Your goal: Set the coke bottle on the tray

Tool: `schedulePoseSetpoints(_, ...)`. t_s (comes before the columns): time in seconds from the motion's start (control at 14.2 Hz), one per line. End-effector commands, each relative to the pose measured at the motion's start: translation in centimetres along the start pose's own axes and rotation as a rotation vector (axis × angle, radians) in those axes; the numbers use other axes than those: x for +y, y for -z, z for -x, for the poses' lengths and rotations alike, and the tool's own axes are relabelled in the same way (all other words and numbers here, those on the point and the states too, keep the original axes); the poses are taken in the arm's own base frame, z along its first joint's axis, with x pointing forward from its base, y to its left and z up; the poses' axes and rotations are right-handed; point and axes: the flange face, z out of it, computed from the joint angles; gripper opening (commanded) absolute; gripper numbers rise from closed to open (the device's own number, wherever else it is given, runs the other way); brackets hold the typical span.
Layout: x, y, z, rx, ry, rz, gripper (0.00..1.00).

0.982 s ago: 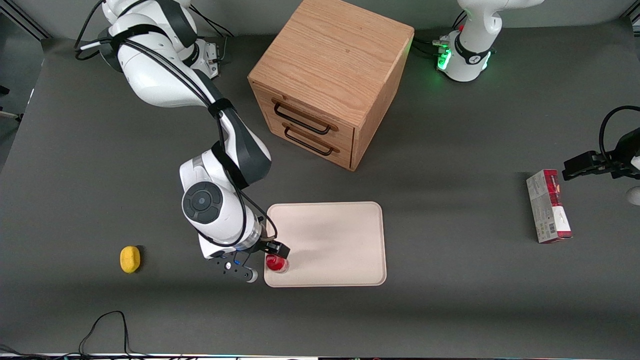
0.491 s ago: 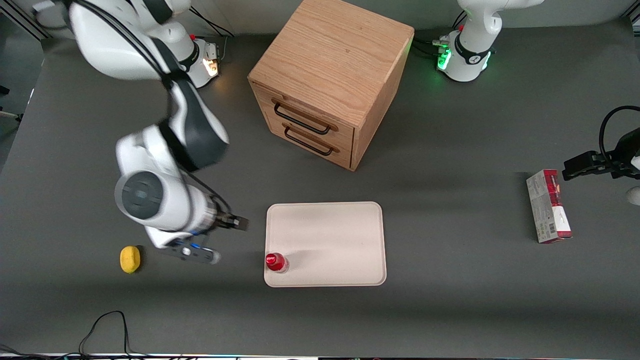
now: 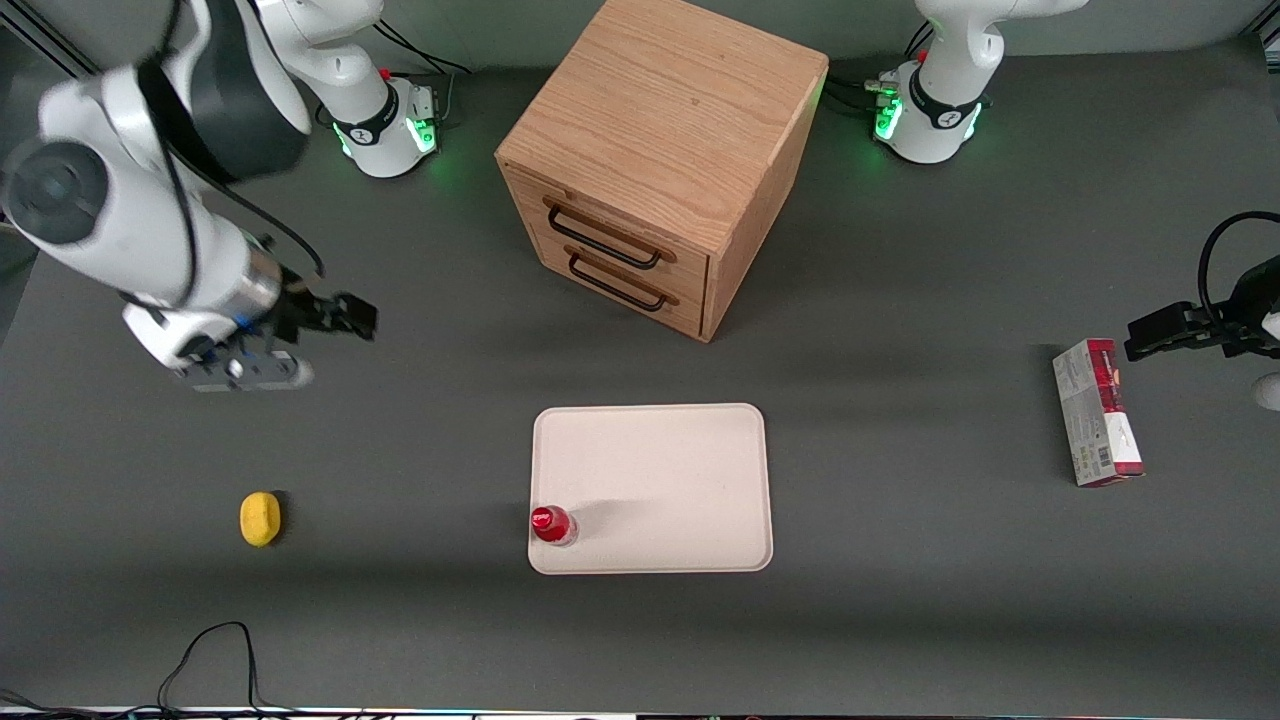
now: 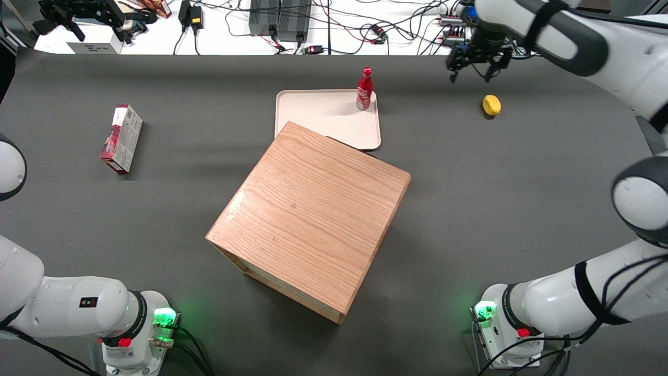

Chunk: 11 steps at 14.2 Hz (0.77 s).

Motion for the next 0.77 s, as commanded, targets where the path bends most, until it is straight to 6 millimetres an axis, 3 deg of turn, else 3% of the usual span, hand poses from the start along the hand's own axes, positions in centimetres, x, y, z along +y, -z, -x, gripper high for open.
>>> schedulePoseSetpoints(0.0,2.7,1.7,2.7,-0.002,0.047,-0.033,1.00)
schedulePoseSetpoints(0.14,3.2,1.9,2.8,-0.001,0.042,-0.032,1.00)
schedulePoseSetpoints(0.35,6.2,2.7,3.1,-0.023,0.022,-0.046,1.00)
schedulePoseSetpoints(0.49,6.8,3.4,3.3,-0.020,0.011,-0.066,1.00)
schedulePoseSetpoints(0.7,5.8,3.8,3.6,-0.032,0.037,-0.060,1.00)
